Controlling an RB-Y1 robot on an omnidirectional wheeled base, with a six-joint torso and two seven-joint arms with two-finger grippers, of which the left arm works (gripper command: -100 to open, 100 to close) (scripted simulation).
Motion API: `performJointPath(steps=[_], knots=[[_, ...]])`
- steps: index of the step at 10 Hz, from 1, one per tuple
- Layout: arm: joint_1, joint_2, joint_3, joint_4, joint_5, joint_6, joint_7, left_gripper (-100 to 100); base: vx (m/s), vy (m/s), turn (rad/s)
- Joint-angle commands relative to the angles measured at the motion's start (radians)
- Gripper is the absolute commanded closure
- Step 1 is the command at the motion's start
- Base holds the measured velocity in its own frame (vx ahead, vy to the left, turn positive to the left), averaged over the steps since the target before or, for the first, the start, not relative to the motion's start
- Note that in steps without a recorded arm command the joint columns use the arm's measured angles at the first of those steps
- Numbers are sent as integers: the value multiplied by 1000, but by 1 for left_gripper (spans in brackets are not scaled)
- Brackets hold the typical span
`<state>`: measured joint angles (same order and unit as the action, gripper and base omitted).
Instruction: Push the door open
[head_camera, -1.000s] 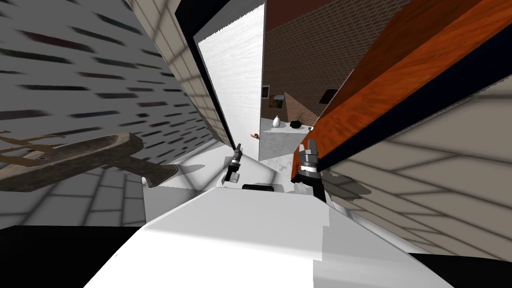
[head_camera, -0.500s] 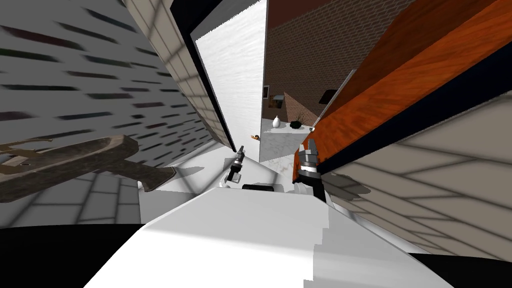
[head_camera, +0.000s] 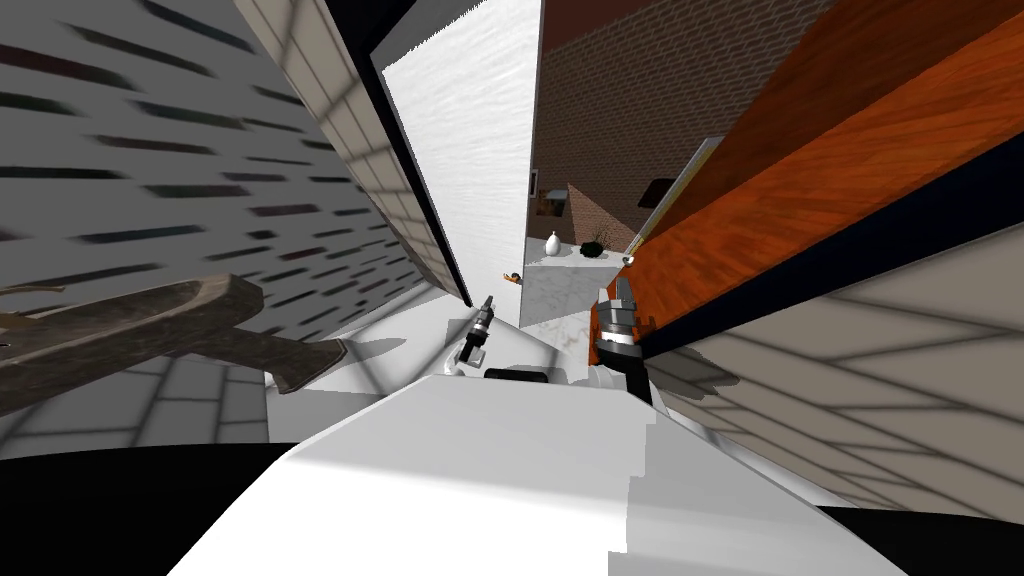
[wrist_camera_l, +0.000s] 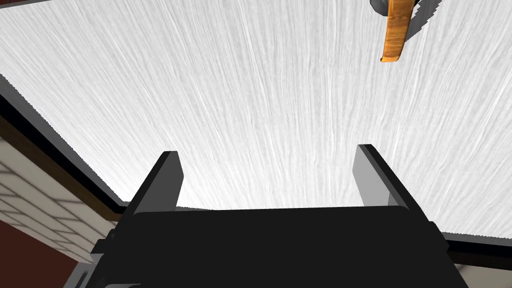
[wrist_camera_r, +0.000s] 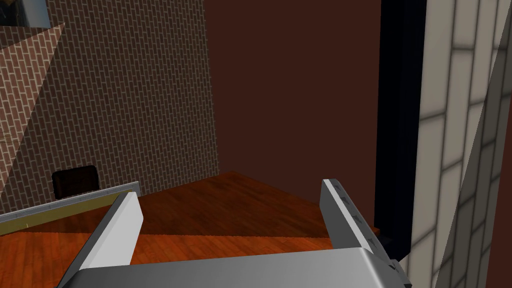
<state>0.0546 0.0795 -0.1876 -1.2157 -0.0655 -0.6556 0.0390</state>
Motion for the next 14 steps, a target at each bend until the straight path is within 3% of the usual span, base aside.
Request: performJointPath(steps=[1,3,4,10,11,14], knots=[[-9,-2,-4,28,-1,-10,4,-100,58,31,-9],[-32,-5,-14,86,-5,-25,15,-100,61,31,-17],[-32,-5,-14,88,-5,-25,15,-100,50,35,-10],[-98,-15,-44,258,-15,-66,46,-100,83,50,-20],[-98,-15,-44,258,-15,-66,46,-100,69,31,-10],[-127,-21,-57,333,-19,-84,60,-100,75,31,-16]])
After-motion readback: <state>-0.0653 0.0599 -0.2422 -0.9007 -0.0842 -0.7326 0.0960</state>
